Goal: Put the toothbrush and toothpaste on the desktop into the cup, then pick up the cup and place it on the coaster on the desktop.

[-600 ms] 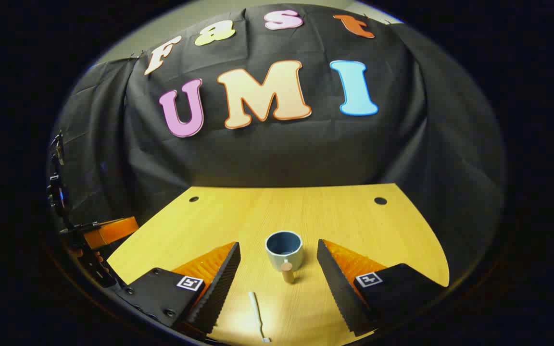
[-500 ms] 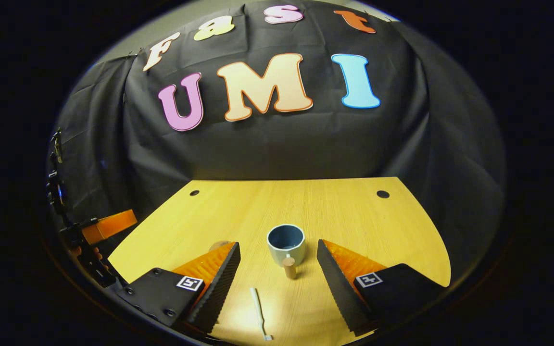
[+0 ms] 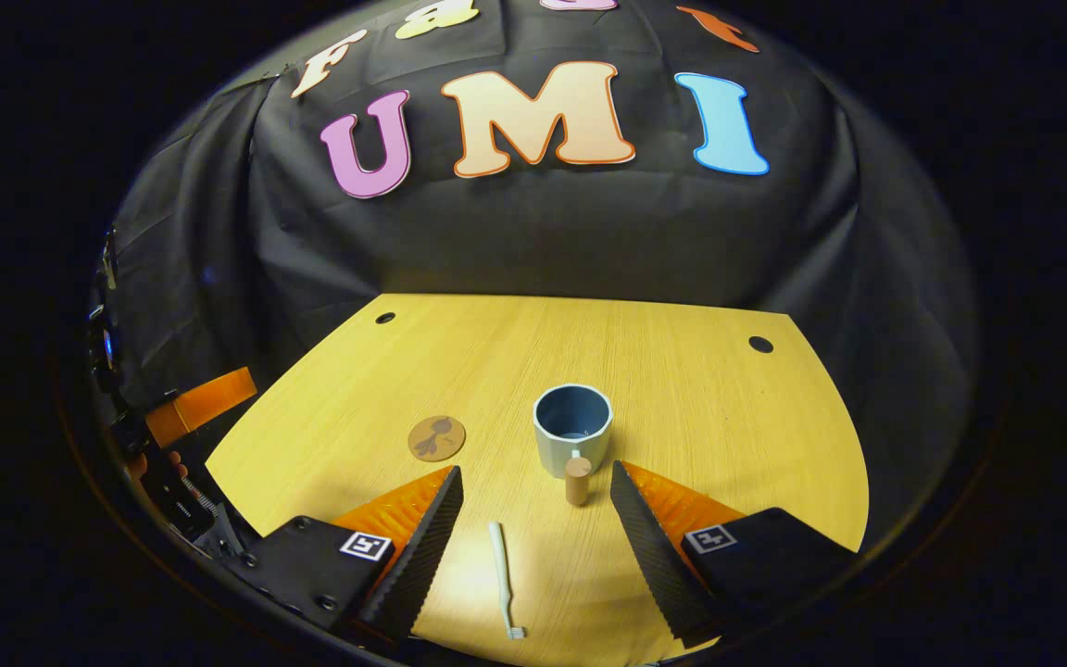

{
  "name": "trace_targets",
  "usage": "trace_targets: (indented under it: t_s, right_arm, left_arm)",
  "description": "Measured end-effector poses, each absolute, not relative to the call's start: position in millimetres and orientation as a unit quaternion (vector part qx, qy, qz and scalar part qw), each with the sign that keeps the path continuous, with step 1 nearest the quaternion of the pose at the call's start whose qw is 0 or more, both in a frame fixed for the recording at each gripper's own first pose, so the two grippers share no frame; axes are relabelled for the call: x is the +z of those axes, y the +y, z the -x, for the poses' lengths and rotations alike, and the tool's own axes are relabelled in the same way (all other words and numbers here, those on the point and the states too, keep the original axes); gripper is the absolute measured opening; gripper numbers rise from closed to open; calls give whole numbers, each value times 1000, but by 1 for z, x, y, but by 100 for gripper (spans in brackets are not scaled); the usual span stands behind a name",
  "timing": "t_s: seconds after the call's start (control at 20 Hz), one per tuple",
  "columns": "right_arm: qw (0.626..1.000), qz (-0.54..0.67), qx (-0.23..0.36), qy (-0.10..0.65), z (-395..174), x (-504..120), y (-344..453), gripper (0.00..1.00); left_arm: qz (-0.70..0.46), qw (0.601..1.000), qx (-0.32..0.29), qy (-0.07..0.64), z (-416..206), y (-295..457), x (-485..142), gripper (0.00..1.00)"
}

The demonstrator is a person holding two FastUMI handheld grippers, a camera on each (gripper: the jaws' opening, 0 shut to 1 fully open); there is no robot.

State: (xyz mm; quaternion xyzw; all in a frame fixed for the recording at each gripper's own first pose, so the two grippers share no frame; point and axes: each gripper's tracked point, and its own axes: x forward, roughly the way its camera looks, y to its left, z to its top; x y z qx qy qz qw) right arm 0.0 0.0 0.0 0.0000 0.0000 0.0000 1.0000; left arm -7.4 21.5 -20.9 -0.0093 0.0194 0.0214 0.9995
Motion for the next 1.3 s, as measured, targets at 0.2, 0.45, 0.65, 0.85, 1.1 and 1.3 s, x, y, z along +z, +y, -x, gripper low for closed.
trace_targets:
  t_s: [0.2,0.45,0.65,0.85,1.1,1.3]
  right_arm:
    - [1000,16,-11,-16,-5,5,-8,99]
    - [997,31,11,70,-29,-27,13,95]
    - [988,47,17,148,-47,-57,25,95]
    - [975,30,33,219,-65,-81,39,99]
    - [961,58,29,270,-84,-97,43,99]
    - [949,82,20,304,-95,-112,40,98]
  left_arm:
    - [6,999,31,29,10,27,-29,95]
    - [5,998,51,45,21,37,-42,95]
    - [-4,997,63,53,31,47,-47,95]
    - [2,996,67,67,36,50,-56,95]
    - [13,993,72,91,33,46,-74,95]
    - [18,992,72,105,41,43,-88,95]
